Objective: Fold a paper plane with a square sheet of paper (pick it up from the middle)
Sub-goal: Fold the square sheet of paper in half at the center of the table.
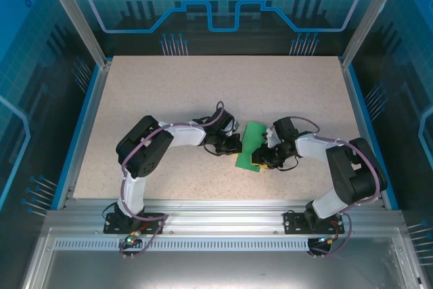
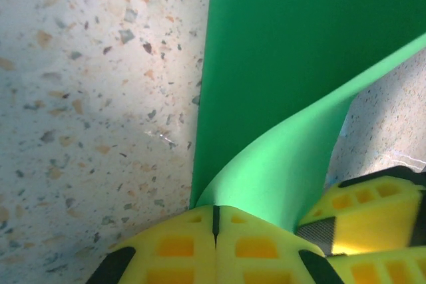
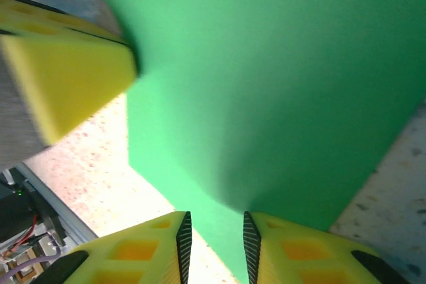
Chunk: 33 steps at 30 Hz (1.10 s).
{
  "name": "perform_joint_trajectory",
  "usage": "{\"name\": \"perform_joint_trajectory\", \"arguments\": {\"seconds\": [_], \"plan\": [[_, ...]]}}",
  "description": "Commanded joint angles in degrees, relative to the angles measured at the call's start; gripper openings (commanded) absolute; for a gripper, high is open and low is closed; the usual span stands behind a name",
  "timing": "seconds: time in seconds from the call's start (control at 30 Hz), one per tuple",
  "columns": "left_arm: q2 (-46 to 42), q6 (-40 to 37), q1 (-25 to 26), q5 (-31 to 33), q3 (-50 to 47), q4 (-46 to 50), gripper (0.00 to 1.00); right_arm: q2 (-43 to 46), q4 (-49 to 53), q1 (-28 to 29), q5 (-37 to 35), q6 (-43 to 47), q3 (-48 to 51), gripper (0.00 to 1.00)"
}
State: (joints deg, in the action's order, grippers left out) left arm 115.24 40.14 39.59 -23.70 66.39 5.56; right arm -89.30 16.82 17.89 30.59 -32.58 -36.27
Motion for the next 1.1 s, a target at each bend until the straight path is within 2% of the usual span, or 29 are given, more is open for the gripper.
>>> {"name": "perform_joint_trajectory", "arguments": {"seconds": [0.0, 0.4, 0.7, 0.93, 1.07], "plan": [[2.62, -1.36, 0.71, 1.64, -0.58, 5.91, 0.0, -2.51, 1.14, 0.48, -1.61, 0.38, 1.18, 0.29], [2.62, -1.47, 0.76, 1.47, -0.75, 5.87, 0.0, 8.03, 2.03, 1.67, 3.46, -2.11, 2.75, 0.31], [2.51, -1.63, 0.76, 1.47, -0.43, 6.31, 0.0, 0.54, 0.98, 2.76, -0.27, -1.38, 4.66, 0.3], [2.36, -1.73, 0.75, 1.56, -0.52, 6.48, 0.0, 6.47, 6.51, 1.72, -1.74, -0.22, 0.89, 0.3], [2.27, -1.91, 0.79, 1.56, -0.38, 6.79, 0.0, 6.53, 5.04, -2.54, -1.18, -0.49, -2.67, 0.3]]}}
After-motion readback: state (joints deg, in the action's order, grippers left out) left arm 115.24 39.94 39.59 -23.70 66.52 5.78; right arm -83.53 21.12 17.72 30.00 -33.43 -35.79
